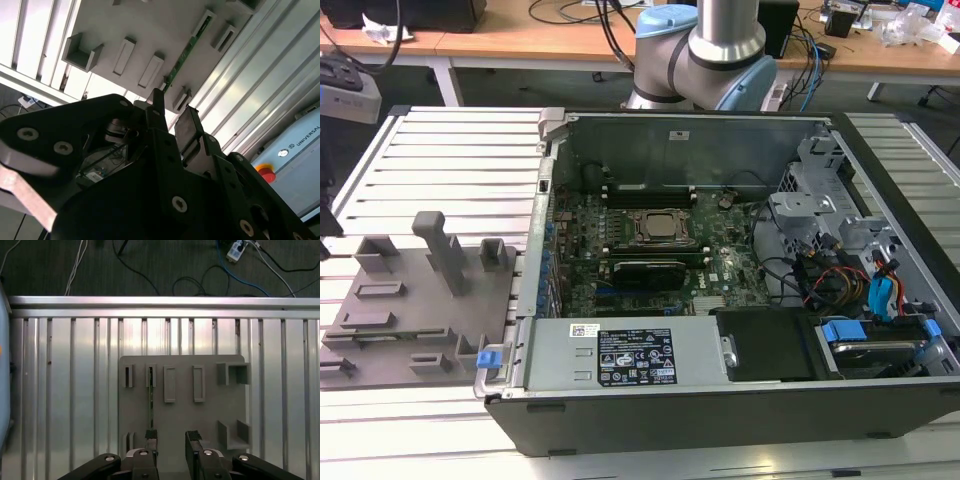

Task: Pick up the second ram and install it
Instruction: 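Pick up the second ram and move it above second insertion slot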

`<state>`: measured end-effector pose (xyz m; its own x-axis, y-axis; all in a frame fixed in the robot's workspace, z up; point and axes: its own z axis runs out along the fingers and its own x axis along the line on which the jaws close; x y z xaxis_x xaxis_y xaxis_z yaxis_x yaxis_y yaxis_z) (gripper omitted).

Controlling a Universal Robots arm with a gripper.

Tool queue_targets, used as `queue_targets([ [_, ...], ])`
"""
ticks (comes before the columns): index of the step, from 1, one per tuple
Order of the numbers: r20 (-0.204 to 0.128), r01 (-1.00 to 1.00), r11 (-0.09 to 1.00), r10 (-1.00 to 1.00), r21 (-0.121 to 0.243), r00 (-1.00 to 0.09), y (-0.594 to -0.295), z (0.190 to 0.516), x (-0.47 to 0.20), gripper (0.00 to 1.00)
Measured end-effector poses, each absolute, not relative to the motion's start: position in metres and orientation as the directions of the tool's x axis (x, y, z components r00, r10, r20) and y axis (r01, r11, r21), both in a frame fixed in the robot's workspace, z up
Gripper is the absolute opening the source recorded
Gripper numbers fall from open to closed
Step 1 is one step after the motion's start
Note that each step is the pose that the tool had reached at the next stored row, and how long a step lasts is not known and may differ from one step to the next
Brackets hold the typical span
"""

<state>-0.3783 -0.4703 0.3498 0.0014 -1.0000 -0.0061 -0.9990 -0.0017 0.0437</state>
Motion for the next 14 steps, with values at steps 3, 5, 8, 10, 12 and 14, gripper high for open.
queue_targets([
  [3, -0.006, -0.999, -0.002, -1.0, 0.044, 0.001, -0.47, 0.347, -0.378, 0.36],
  [5, -0.006, -0.999, -0.002, -1.0, 0.044, 0.001, -0.47, 0.345, -0.378, 0.36],
  [8, -0.006, -0.999, -0.002, -1.0, 0.044, 0.001, -0.47, 0.342, -0.378, 0.36],
  [10, -0.006, -0.999, -0.002, -1.0, 0.044, 0.001, -0.47, 0.341, -0.378, 0.36],
  [12, -0.006, -0.999, -0.002, -1.0, 0.044, 0.001, -0.47, 0.338, -0.378, 0.36],
  [14, -0.006, -0.999, -0.002, -1.0, 0.044, 0.001, -0.471, 0.334, -0.378, 0.36],
])
